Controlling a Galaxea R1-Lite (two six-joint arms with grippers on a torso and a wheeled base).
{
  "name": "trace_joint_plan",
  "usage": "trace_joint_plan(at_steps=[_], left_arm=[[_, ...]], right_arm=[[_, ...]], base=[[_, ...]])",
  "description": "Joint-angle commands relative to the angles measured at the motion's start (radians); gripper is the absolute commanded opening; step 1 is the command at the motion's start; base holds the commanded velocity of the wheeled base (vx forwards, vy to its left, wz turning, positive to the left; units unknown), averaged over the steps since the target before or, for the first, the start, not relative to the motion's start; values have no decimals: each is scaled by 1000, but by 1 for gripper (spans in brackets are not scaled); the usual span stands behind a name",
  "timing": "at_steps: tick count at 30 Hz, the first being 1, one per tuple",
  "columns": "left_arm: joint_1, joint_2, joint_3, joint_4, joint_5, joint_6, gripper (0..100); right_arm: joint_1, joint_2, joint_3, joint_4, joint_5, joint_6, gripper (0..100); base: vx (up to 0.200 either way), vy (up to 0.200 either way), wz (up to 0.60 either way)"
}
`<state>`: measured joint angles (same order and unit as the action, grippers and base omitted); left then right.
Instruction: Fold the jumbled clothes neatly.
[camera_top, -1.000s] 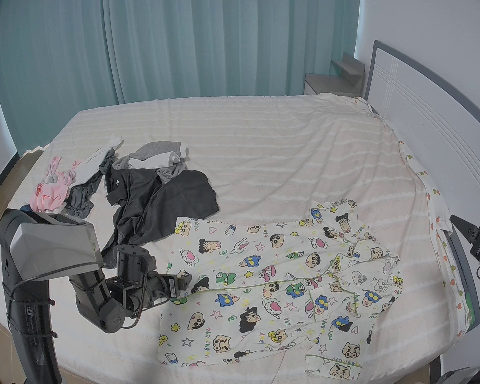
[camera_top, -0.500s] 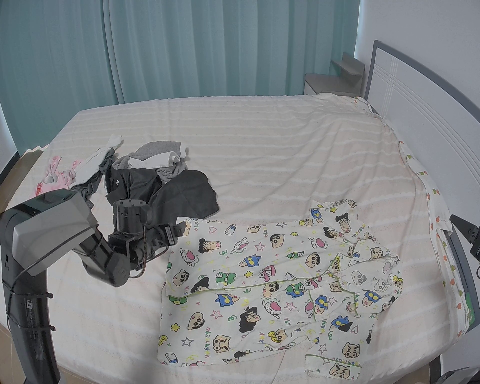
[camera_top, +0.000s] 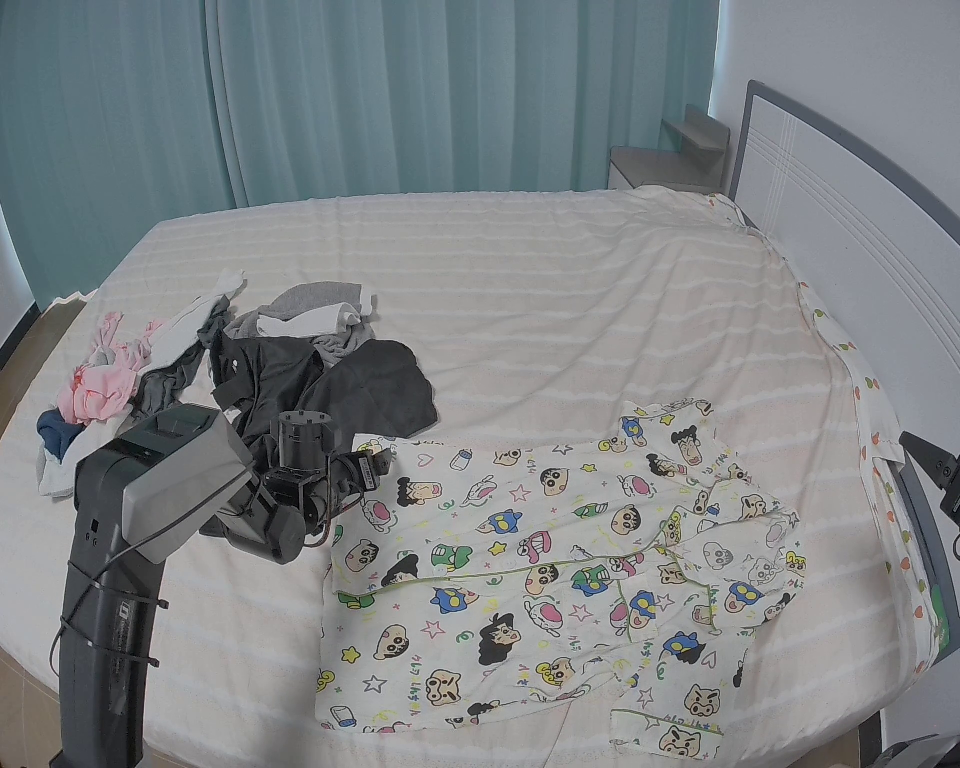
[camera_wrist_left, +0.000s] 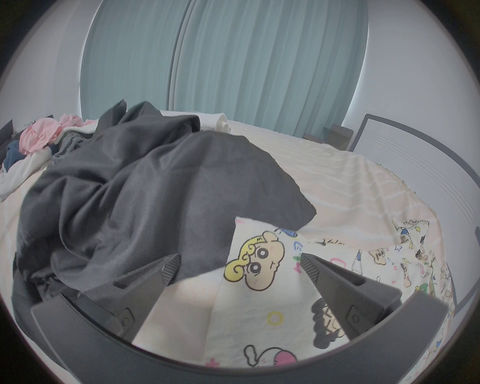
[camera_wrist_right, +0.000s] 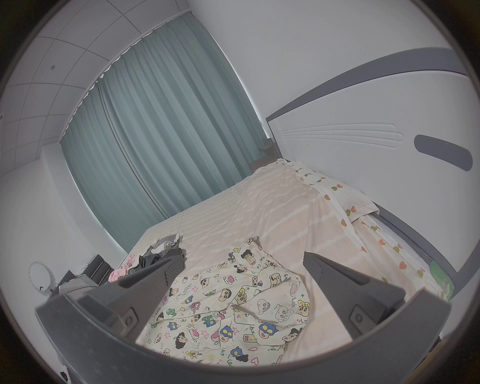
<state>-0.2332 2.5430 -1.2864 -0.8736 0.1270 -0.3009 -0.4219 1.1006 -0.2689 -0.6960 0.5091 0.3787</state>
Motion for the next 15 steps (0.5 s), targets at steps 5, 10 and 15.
trace_joint_plan(at_steps=[5,10,15], left_arm=[[0,86,-68,-13,2,-1,100],[0,102,-93,-15,2,-4,100],[0,105,-106,-31,5,-6,0]], right_arm=[[0,-2,2,0,0,-1,100],[0,-2,2,0,0,0,100],[0,1,2,0,0,0,100]], base=[[0,0,0],[0,0,0],[0,0,0]])
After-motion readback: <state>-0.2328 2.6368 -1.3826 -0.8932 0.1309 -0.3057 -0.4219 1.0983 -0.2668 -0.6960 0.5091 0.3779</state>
